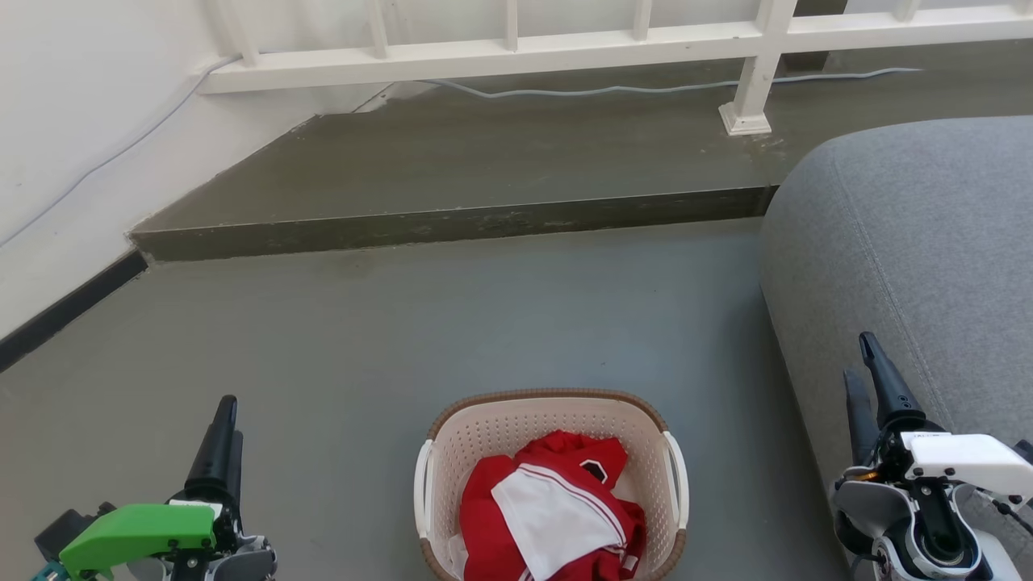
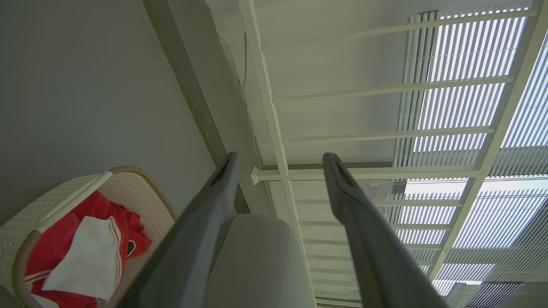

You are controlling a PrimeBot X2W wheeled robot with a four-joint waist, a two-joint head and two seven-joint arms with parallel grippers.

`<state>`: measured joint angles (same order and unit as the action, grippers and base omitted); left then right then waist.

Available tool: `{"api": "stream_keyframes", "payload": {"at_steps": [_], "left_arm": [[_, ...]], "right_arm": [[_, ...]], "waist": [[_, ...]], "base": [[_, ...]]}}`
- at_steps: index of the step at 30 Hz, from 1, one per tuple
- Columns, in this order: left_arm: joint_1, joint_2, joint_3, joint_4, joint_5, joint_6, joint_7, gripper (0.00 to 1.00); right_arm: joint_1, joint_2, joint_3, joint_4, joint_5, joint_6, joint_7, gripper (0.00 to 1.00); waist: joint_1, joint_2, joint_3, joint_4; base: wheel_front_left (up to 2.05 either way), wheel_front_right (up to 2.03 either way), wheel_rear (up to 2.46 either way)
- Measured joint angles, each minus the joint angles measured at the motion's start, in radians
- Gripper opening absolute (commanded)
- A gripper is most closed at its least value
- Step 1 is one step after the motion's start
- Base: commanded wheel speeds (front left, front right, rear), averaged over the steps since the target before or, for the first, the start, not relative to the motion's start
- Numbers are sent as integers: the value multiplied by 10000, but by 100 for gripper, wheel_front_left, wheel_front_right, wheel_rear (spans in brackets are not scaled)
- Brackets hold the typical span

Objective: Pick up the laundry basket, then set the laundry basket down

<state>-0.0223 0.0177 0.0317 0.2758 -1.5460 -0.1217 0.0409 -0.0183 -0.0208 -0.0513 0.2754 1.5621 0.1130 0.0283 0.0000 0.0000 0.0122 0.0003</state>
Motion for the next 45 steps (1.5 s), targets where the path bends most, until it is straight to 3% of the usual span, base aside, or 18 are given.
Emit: {"api": "stream_keyframes", "payload": {"at_steps": [16,24,34,45], "left_arm": [[-44,345,-708,-272,1358,-2,-686,100],[-214,640,-1099,-332,2370,-2,-993,100],[-341,673,-1189,-606,3933,-2,-1319,100],[-420,869,-1306,-871,6289,-4,-1733,100]], "right_arm": [[-163,-209,740,-159,-1262,2,-637,100],[-273,-491,1177,-155,-2483,6,-938,100],[-593,-855,1618,-174,-4801,-13,-1254,100],[-779,-1034,2257,-196,-6987,-453,-1613,100]], "waist": [[0,0,94,-33],[0,0,154,-63],[0,0,201,-67],[0,0,213,-75]], "base": [[0,0,0],[0,0,0],[0,0,0],[0,0,0]]}}
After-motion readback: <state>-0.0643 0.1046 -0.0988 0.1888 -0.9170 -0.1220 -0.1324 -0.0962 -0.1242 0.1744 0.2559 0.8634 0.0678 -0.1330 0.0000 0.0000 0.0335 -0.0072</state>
